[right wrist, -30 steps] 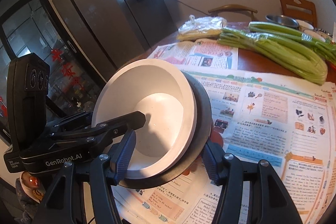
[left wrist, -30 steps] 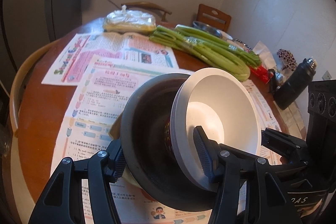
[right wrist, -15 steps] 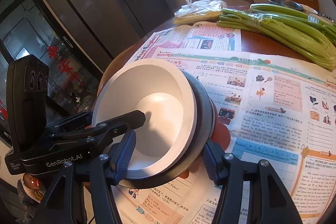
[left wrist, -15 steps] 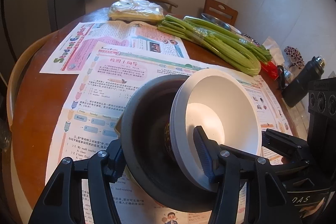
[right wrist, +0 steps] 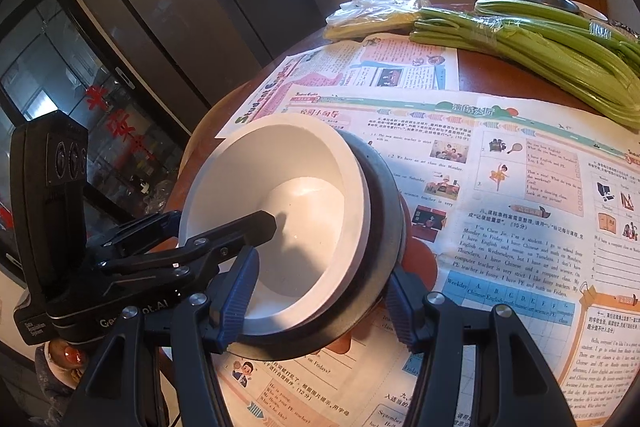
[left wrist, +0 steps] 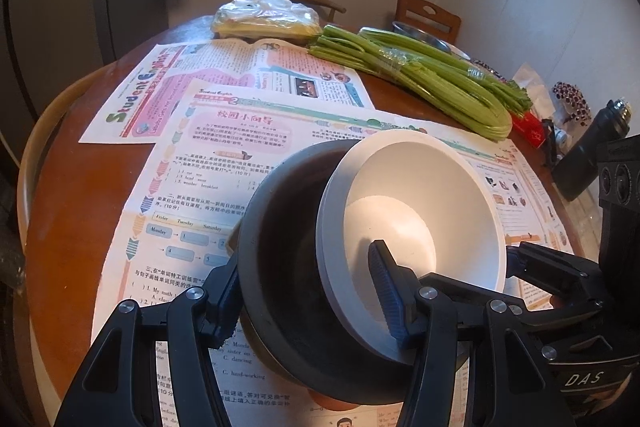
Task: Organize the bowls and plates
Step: 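Lower the bowl stack onto the steel pan and open the left tool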
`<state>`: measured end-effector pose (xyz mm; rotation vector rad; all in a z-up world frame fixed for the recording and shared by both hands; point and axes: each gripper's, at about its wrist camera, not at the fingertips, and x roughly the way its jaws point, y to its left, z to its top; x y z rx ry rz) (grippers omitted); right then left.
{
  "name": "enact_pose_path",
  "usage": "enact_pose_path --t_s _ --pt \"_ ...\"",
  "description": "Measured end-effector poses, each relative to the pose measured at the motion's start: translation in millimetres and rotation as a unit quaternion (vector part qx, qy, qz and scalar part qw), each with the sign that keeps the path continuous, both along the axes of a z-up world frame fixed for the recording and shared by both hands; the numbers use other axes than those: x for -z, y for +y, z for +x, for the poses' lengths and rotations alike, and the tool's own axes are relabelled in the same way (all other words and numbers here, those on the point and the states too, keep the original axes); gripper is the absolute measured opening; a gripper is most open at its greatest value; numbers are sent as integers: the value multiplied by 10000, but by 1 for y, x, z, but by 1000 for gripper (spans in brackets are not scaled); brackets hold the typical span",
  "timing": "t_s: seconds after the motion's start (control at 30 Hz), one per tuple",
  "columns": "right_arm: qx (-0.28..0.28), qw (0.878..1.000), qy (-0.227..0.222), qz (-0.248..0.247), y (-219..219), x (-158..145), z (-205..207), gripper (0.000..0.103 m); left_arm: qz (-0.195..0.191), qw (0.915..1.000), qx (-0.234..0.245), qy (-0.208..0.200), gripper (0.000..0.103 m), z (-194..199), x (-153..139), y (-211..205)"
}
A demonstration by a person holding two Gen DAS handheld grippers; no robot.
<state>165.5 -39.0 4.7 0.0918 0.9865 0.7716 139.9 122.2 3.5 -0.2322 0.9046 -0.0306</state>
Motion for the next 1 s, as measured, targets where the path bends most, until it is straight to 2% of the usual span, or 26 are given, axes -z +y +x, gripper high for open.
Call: enact_pose_path --t_s 0.27,0.43,0.73,1.0 --pt "100 9998 -101 -138 2 -3 -5 60 -44 10000 -8 -37 61 -5 -3 3" --pt "148 9997 -140 -157 -1 -6 -5 60 51 9998 -109 -174 61 -8 -13 5" --pt "337 9982 -421 -273 -8 -14 -7 60 109 9996 -230 -132 61 -12 -14 7" --pt "370 9969 -580 -383 -7 -17 -12 60 261 9985 -404 -277 61 -22 -22 8"
